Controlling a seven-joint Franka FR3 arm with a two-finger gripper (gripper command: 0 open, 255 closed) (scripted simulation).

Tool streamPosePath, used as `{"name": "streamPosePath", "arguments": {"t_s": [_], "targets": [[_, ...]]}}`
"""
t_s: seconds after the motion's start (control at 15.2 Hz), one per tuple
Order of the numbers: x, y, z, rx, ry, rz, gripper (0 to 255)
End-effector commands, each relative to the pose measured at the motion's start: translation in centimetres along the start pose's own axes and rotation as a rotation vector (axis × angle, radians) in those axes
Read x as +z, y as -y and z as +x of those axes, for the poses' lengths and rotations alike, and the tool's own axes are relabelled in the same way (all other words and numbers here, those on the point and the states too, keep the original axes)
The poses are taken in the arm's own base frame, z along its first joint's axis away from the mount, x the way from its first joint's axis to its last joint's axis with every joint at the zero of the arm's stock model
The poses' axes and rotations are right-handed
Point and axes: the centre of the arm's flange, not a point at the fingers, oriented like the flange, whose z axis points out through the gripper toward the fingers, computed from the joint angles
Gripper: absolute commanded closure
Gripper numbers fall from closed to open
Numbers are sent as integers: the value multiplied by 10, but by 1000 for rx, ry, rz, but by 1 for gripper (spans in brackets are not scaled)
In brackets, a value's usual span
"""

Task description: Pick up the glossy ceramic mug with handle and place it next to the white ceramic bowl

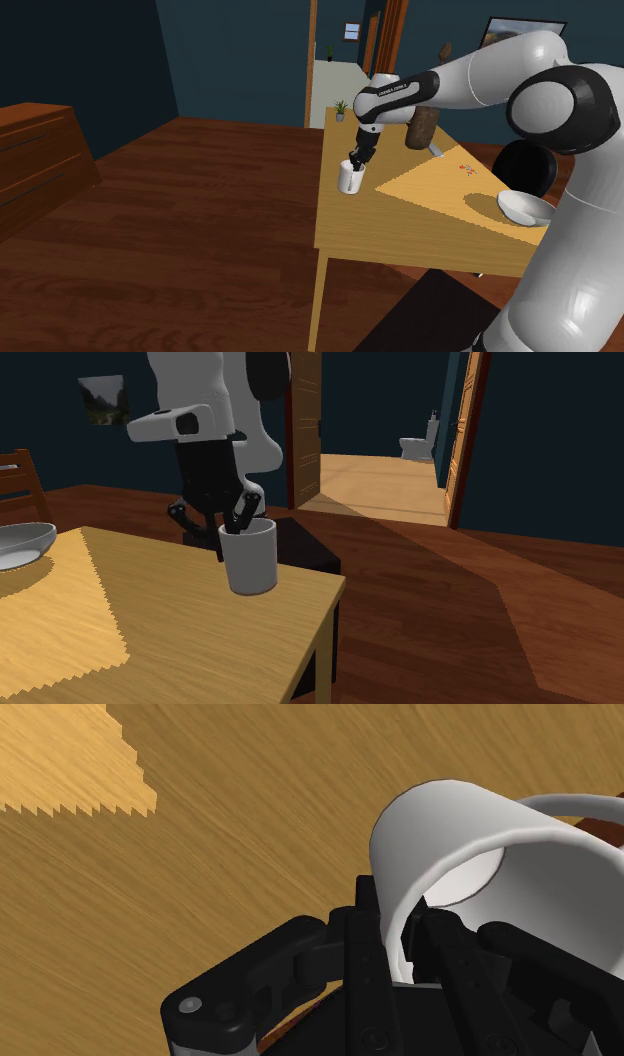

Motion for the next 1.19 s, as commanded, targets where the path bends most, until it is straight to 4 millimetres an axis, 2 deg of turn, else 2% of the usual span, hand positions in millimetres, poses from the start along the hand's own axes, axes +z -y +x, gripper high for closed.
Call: {"name": "streamPosePath", "arguments": {"t_s": [0.0, 1.06, 1.12], "targets": [[-11, 0, 1, 0, 0, 0, 255], [-94, 5, 8, 0, 0, 0, 255], [-95, -5, 0, 0, 0, 0, 255]]}}
